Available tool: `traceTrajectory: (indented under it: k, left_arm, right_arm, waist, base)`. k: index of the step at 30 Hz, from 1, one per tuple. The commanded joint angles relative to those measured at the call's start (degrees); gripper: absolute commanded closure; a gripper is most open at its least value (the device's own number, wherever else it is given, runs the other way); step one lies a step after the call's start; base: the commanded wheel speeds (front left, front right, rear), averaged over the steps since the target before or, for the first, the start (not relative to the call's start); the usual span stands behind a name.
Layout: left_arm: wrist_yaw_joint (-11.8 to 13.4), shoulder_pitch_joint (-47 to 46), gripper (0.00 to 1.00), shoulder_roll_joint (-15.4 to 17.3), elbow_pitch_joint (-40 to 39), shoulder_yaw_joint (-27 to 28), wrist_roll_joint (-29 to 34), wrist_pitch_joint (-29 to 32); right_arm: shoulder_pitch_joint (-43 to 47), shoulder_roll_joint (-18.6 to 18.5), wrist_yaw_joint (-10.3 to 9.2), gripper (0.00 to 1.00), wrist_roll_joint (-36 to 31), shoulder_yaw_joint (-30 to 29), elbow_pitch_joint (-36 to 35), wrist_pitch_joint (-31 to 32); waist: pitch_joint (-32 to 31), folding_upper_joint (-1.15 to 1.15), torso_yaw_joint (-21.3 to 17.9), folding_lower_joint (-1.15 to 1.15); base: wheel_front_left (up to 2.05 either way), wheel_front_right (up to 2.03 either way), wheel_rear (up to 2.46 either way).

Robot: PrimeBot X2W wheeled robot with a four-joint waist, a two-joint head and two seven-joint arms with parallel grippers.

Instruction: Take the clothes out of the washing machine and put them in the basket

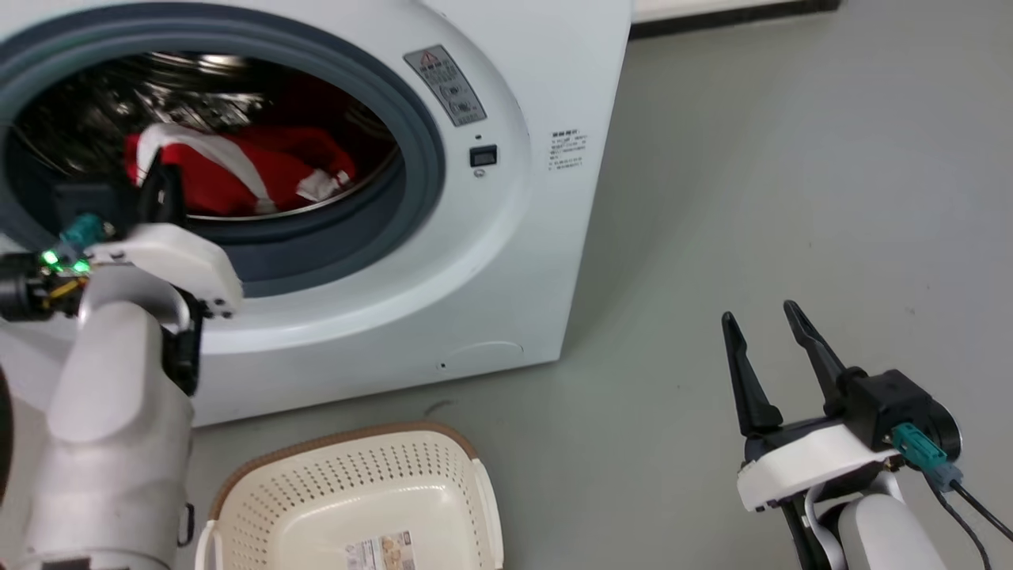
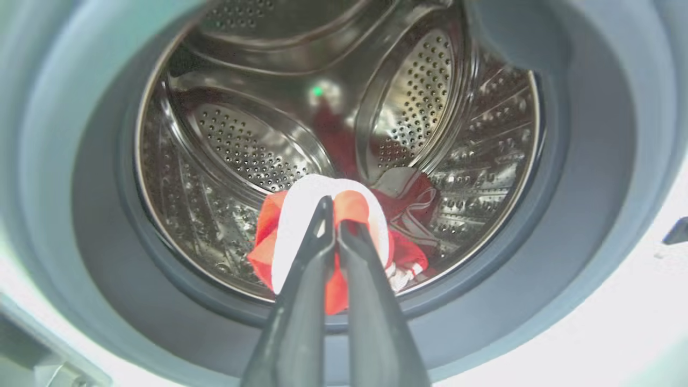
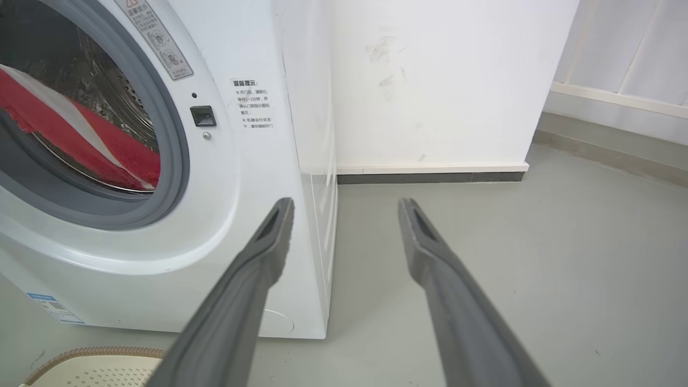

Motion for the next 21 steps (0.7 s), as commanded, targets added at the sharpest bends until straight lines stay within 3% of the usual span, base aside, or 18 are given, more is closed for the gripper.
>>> traceTrajectory:
  k: [1, 12, 21]
  left_arm:
    - [0.59, 2.09, 1.0, -0.76, -2.34, 0.44, -0.04, -0.41]
    - [0.85, 14.09, 1.0, -5.89, -23.52, 1.39, -0.34, -0.3]
    - [1.33, 20.36, 1.0, -7.76, -41.46, 0.31, -0.32, -0.23]
  right_arm:
    - [1.07, 0.07, -0.04, 0.0, -0.22, -0.32, -0.48, 0.33]
    - [4.94, 0.07, -0.04, 0.0, -0.89, -2.12, -3.91, 2.73]
    - [6.83, 0.07, -0.04, 0.0, -1.16, -2.51, -5.86, 4.22]
  waist:
    - [-2.33, 0.0, 1.47, 0.01]
    - [-6.88, 0.0, 5.35, 0.01]
    - [-8.34, 0.0, 7.59, 0.01]
  base:
    - [0.0, 0.0, 0.0]
    - [0.0, 0.0, 0.0]
    - [0.0, 0.0, 0.0]
